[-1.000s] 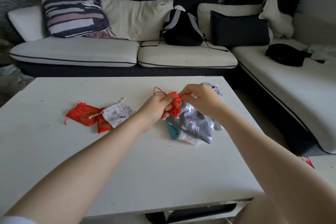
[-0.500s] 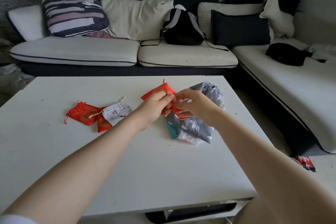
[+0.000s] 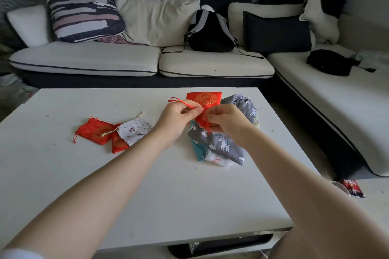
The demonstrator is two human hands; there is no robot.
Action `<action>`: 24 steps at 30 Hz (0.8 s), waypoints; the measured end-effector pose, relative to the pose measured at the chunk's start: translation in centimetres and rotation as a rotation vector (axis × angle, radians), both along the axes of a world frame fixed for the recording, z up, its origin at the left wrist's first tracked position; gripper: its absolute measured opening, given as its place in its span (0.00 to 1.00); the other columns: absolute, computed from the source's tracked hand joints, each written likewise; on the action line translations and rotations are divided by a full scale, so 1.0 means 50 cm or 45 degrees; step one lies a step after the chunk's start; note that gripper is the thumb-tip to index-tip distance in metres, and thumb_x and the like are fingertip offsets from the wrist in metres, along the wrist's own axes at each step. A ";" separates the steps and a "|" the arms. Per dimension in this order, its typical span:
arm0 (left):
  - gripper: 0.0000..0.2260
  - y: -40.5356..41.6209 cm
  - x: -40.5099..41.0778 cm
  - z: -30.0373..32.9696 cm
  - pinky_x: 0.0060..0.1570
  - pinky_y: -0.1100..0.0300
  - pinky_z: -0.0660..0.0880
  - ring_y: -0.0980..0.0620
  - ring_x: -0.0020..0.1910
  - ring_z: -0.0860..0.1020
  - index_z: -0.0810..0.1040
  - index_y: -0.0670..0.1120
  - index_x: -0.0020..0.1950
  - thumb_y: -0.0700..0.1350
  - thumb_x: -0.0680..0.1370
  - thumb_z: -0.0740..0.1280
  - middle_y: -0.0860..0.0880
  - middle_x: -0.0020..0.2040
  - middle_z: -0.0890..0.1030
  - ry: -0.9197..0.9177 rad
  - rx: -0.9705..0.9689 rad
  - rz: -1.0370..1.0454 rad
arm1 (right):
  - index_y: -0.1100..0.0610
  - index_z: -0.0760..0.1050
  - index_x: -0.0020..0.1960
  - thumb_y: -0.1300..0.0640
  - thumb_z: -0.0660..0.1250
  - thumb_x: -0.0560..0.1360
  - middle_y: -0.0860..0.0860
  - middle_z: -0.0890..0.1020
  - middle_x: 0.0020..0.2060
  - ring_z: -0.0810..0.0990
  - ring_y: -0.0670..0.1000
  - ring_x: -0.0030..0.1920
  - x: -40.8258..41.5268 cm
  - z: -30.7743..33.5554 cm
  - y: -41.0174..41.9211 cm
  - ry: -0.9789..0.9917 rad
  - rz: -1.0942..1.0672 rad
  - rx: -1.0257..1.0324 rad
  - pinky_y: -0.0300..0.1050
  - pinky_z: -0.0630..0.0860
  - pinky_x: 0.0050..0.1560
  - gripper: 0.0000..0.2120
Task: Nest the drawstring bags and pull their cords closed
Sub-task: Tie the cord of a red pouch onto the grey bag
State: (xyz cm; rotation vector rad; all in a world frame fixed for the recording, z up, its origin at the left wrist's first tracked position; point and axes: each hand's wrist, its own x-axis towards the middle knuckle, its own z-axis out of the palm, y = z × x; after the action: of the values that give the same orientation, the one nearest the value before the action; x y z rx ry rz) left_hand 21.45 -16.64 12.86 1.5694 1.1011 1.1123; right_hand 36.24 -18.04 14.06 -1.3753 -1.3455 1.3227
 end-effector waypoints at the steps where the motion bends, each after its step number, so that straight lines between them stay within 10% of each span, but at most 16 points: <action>1: 0.07 0.000 -0.002 0.001 0.36 0.72 0.72 0.66 0.33 0.76 0.78 0.52 0.41 0.41 0.76 0.66 0.54 0.36 0.80 0.013 -0.013 -0.017 | 0.60 0.78 0.39 0.67 0.64 0.75 0.58 0.82 0.40 0.82 0.56 0.44 0.001 0.000 0.000 0.017 -0.001 -0.004 0.50 0.79 0.54 0.08; 9: 0.07 -0.004 -0.012 0.010 0.35 0.74 0.70 0.66 0.32 0.75 0.76 0.47 0.41 0.36 0.76 0.65 0.50 0.36 0.78 0.048 -0.065 -0.245 | 0.57 0.77 0.39 0.66 0.64 0.75 0.57 0.82 0.38 0.81 0.53 0.38 -0.001 0.003 -0.002 -0.119 -0.055 0.080 0.41 0.80 0.46 0.09; 19: 0.06 0.012 0.006 0.018 0.45 0.67 0.72 0.54 0.38 0.77 0.79 0.50 0.42 0.38 0.73 0.69 0.53 0.37 0.79 0.338 0.217 0.154 | 0.61 0.74 0.40 0.70 0.62 0.75 0.54 0.79 0.36 0.82 0.41 0.33 -0.004 0.006 -0.015 0.143 0.007 0.232 0.31 0.78 0.40 0.08; 24: 0.04 0.006 0.006 0.026 0.44 0.61 0.73 0.50 0.39 0.78 0.81 0.44 0.45 0.37 0.74 0.66 0.53 0.38 0.80 0.480 0.402 0.201 | 0.57 0.77 0.40 0.67 0.65 0.74 0.50 0.83 0.34 0.81 0.50 0.38 0.000 0.004 -0.018 -0.016 0.079 0.264 0.49 0.78 0.52 0.08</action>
State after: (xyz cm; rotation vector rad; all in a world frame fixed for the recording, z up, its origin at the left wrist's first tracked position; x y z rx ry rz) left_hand 21.73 -16.35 14.17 2.0286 1.3659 1.1659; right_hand 36.25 -18.94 14.24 -1.2111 -1.4992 1.1793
